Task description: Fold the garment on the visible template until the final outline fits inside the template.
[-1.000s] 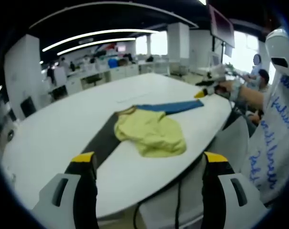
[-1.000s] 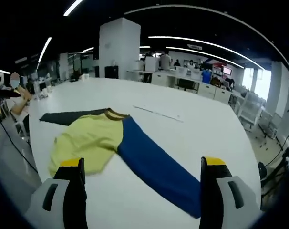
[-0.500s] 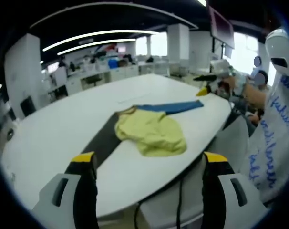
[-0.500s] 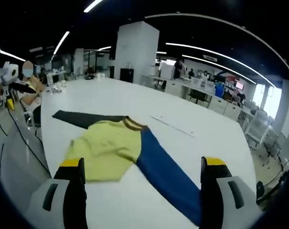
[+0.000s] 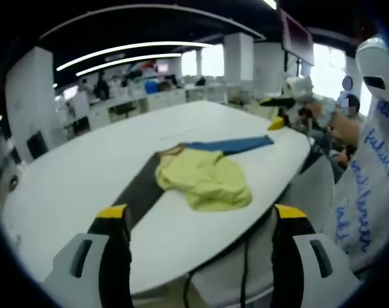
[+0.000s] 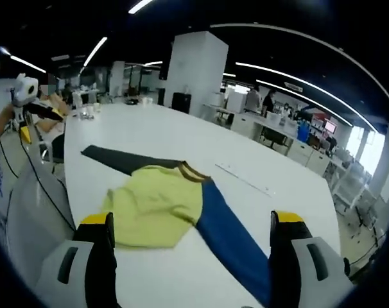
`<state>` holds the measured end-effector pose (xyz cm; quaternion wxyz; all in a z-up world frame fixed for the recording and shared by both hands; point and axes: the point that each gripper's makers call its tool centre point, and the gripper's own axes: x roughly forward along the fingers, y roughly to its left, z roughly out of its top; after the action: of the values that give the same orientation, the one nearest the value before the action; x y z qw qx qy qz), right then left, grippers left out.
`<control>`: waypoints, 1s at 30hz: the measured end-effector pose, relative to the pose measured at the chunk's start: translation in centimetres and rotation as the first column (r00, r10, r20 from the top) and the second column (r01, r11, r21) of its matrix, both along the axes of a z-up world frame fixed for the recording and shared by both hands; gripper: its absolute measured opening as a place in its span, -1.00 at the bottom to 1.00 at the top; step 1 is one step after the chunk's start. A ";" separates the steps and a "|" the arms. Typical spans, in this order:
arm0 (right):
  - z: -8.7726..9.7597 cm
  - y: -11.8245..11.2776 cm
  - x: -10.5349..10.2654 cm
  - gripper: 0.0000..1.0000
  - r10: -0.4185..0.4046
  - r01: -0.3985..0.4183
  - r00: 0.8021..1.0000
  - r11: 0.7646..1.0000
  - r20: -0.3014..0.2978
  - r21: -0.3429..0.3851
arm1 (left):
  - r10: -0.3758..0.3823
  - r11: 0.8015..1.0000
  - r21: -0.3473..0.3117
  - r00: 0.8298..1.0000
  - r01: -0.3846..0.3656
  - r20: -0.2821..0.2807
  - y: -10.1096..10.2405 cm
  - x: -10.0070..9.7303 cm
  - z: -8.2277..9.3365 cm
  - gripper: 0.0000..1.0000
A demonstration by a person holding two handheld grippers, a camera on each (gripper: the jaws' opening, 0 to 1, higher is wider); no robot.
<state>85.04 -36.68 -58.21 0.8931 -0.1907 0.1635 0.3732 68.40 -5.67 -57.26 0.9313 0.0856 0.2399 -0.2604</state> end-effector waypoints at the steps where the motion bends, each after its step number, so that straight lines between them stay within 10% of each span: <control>1: 0.1 0.1 -0.2 1.00 0.003 -0.003 1.000 1.000 0.000 0.006 | -0.008 1.000 0.000 1.000 0.008 0.004 -0.1 0.0 0.1 0.74; 30: 2.1 2.5 -6.1 1.00 0.071 -0.071 0.997 0.997 -0.004 0.008 | -0.055 0.998 0.005 0.998 0.055 0.007 -0.1 0.4 -0.1 0.74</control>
<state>78.99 -34.20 -56.07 0.8797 -0.1923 0.1571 0.4055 68.80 -5.76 -57.38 0.9245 0.0954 0.2345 -0.2849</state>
